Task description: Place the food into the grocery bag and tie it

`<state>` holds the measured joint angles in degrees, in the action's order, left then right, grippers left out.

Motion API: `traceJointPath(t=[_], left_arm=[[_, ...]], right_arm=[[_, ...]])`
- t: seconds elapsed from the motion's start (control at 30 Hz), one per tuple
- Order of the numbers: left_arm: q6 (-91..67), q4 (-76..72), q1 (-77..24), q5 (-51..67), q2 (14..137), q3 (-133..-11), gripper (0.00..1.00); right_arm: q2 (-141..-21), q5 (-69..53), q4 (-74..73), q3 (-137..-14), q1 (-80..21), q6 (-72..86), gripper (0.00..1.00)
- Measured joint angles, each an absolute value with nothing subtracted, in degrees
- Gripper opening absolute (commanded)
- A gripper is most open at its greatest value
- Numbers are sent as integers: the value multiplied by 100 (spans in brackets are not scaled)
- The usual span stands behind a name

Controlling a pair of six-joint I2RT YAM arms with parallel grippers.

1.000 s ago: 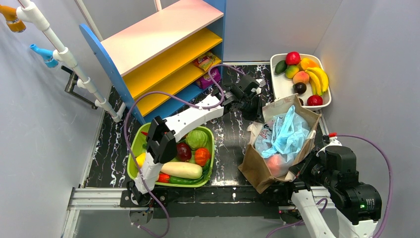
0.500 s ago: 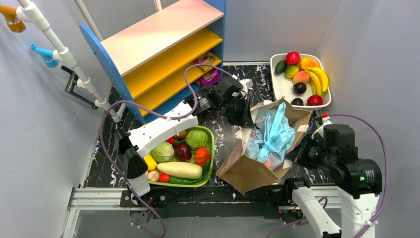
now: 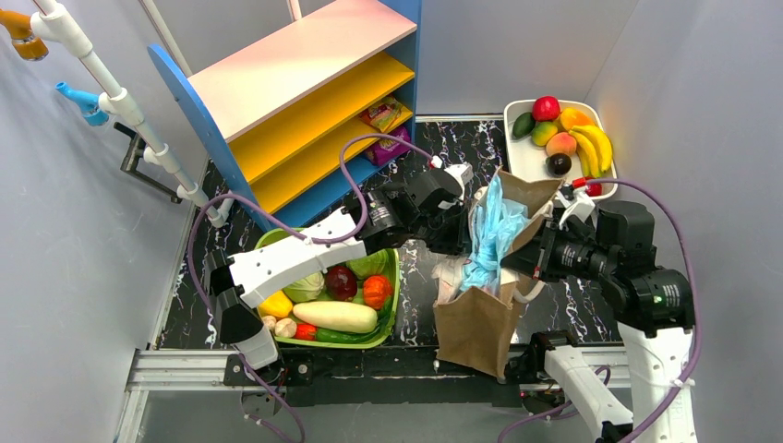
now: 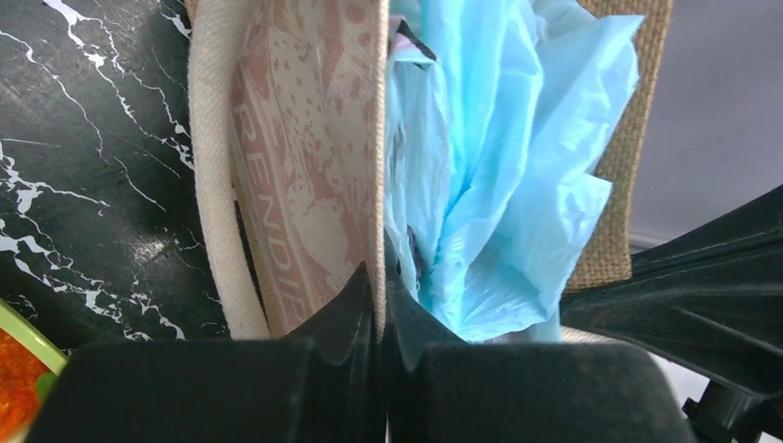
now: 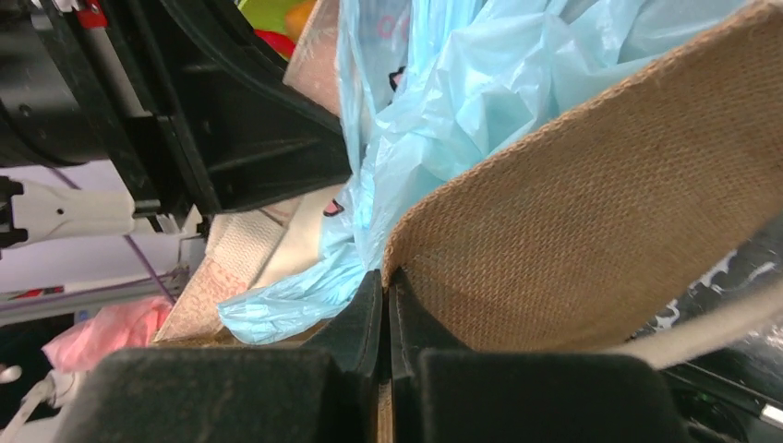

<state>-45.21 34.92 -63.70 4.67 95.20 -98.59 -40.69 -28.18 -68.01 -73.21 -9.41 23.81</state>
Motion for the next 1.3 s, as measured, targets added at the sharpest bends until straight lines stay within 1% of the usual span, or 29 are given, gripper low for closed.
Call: traceJointPath(t=[0.17, 0.37, 0.57, 0.87, 0.9, 1.0, 1.03, 1.07, 1.13, 1.17, 1.2, 1.23, 1.3], left_arm=[[-4766, 3498, -6602, -58, 9539, -9872, 0], [-4866, 3688, -6707, -779, 9638, -10060, 0], [-4790, 3671, -6726, -1653, 9638, -10062, 0], [-4427, 3179, -6726, -2738, 9612, -9690, 0], [-4397, 3133, -6726, -2821, 9605, -9623, 1], [-4346, 3024, -6726, -3083, 9588, -9378, 22], [-4344, 2939, -6735, -3192, 9564, -9277, 28], [-4338, 2849, -6742, -3291, 9500, -9161, 35], [-4379, 2659, -6761, -3428, 9253, -8943, 48], [-4416, 2569, -6783, -3476, 9061, -8816, 56], [-4451, 2543, -6801, -3520, 8871, -8722, 77], [-4480, 2530, -6805, -3542, 8724, -8698, 98], [-4519, 2539, -6807, -3564, 8523, -8715, 98]], right_arm=[[-4191, -3168, -6425, -7098, -941, 2344, 1], [-4460, -2921, -6366, -7091, -941, 2204, 1], [-4823, -2738, -6001, -7091, -941, 2211, 1], [-5516, -2674, -5251, -7120, -998, 2209, 1], [-5605, -2674, -5170, -7120, -1028, 2211, 1], [-5804, -2670, -4952, -7102, -1094, 2215, 1], [-5835, -2665, -4834, -7039, -1105, 2224, 3], [-5830, -2670, -4740, -6945, -1116, 2235, 9], [-5684, -2709, -4574, -6707, -1157, 2272, 28], [-5590, -2714, -4550, -6659, -1164, 2274, 38], [-5509, -2707, -4543, -6648, -1166, 2268, 53], [-5393, -2685, -4541, -6648, -1166, 2259, 67], [-5229, -2512, -4670, -6672, -1175, 2250, 74]])
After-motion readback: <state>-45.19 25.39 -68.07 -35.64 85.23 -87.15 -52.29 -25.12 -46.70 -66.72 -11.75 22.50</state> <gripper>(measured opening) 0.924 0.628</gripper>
